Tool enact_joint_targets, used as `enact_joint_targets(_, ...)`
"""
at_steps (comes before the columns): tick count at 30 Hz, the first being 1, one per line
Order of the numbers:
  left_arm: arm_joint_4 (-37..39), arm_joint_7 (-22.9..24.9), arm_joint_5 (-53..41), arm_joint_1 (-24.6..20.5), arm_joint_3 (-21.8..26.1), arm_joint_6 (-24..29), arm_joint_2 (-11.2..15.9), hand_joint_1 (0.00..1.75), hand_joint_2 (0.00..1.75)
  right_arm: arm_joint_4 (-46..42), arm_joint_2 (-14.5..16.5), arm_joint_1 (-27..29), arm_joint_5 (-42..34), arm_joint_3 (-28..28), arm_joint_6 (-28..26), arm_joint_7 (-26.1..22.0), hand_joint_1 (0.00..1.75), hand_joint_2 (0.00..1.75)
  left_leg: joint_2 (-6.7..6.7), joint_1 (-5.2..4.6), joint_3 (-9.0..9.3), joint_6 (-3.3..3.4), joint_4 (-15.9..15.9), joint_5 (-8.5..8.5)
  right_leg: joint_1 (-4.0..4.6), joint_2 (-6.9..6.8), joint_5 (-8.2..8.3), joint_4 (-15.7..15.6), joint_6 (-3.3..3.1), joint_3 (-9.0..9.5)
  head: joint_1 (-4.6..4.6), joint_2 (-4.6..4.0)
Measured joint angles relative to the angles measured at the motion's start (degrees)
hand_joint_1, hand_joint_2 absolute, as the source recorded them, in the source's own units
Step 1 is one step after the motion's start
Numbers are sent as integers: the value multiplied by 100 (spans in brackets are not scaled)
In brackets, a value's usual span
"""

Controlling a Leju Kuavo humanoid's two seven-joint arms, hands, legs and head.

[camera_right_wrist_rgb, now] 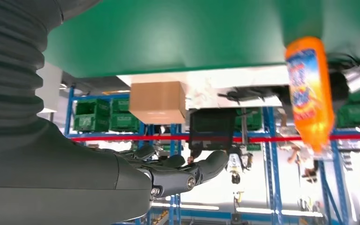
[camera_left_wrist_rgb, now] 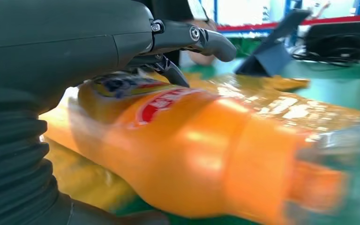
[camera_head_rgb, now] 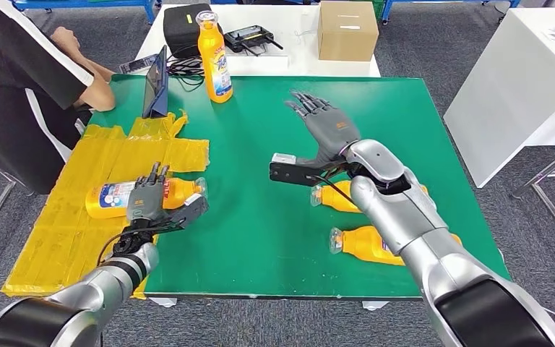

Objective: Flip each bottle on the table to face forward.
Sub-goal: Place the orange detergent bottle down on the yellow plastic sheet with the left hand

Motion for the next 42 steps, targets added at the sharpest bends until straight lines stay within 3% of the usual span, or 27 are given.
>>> enact_joint_targets(6,-242,-1664,937,150,837,-195,-205,0,175,43,-425,557,-3,15,-248,-161,0,175,-10,-3,-9,2,1,-1,-1,-15,-1,-7,1,-1,2,0)
enact_joint_targets(15,-446,-2085,1190,234,1411,-352,-375,0,175,-33,-749,998,-27,-9,-311,-203,0,175,1,1,-12,3,1,-3,-1,-3,0,-8,1,-13,-2,0)
enact_joint_targets(21,-1184,-3039,2170,478,1839,-1324,-563,0,175,-430,-970,1697,207,-307,-488,-204,0,175,-2,3,-20,2,1,-3,3,-6,-1,-7,1,-15,0,0)
enact_joint_targets(25,-2228,-3056,2721,824,2003,-1955,-756,0,175,-593,-1009,2207,594,-641,-659,-94,0,175,2,0,-26,4,1,-7,1,-2,-1,-10,1,-20,0,0)
enact_joint_targets(30,-3160,-3016,2939,1143,2029,-2180,-941,0,175,-604,-969,2448,1148,-1052,-858,316,0,175,0,-1,-32,4,1,-9,-1,-3,-1,-13,1,-24,-1,0)
enact_joint_targets(42,-3502,-3142,3148,1230,2031,-2276,-1070,0,175,101,-816,2056,1560,-1952,-1128,528,0,175,0,2,-32,3,1,-7,0,-3,-1,-10,1,-25,-1,0)
